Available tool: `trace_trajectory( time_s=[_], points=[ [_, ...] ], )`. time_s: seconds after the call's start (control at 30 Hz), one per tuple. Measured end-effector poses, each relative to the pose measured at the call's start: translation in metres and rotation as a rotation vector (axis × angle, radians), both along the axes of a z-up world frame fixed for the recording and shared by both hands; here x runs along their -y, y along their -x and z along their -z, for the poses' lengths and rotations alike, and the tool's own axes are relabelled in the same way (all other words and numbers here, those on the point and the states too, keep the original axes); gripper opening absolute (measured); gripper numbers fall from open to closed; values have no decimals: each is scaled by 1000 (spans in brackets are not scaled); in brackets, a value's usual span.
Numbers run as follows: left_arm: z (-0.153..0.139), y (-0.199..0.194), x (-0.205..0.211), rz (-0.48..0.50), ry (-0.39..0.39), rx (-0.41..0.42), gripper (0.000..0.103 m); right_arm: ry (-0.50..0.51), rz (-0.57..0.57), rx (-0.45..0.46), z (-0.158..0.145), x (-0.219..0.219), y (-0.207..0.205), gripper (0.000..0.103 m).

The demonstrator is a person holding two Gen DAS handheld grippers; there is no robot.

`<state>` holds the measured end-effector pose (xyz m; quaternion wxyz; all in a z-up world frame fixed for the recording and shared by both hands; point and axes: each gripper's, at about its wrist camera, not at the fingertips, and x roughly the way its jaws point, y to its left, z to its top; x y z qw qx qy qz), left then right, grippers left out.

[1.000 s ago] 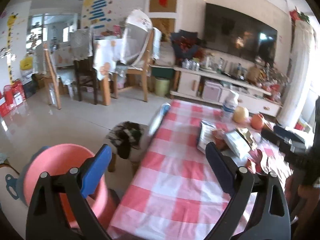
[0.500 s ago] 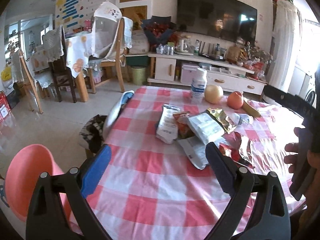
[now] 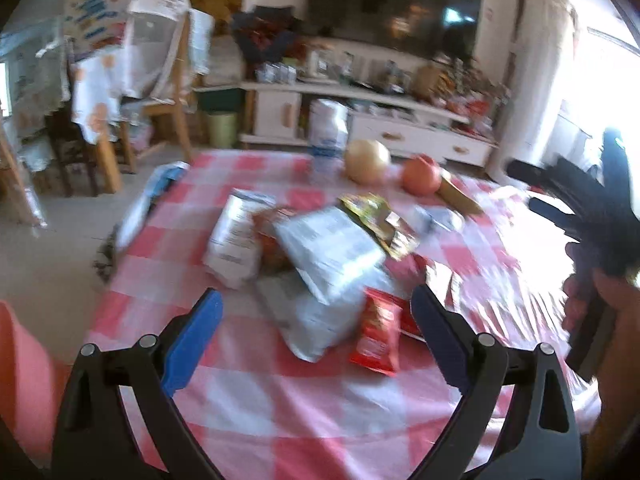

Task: Collect trash
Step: 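Return both tools from the bucket to the table, then grasp the red tea packet with the right tool while the left tool grasps a red candy wrapper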

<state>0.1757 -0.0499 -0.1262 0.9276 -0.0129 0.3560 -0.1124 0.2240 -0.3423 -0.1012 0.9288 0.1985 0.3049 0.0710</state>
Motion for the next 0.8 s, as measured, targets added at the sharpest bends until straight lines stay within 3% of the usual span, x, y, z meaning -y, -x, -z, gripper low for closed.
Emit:
trace_trajectory(
  time_s=[0.13,0.27,0.4,0.5,0.57,0.6,0.67,0.73,0.8],
  points=[
    [21,1,29,86,-9,-41,95,-45,6,-85,19,11,-9,98],
    [41,6,58,165,-90,-31,95,-57,-32,-189,36,-1,-15,98],
    [54,4,62,166,-87,-31,95,-75,-71,-266,54,-20,-9,98],
    [59,0,64,174,-104,-25,88,-84,-89,-285,61,-27,-5,98],
    [64,-2,63,173,-124,-24,74,-83,-97,-299,65,-30,-5,97],
    [64,-3,62,174,-117,-28,73,-95,-97,-314,69,-31,-4,97],
    [67,-6,59,177,-104,-38,73,-151,-99,-347,75,-29,-4,92],
    [69,-7,59,180,-105,-43,73,-191,-111,-372,80,-30,-3,81],
    [72,-10,59,185,-104,-51,73,-168,-117,-399,83,-36,-4,81]
  ],
)
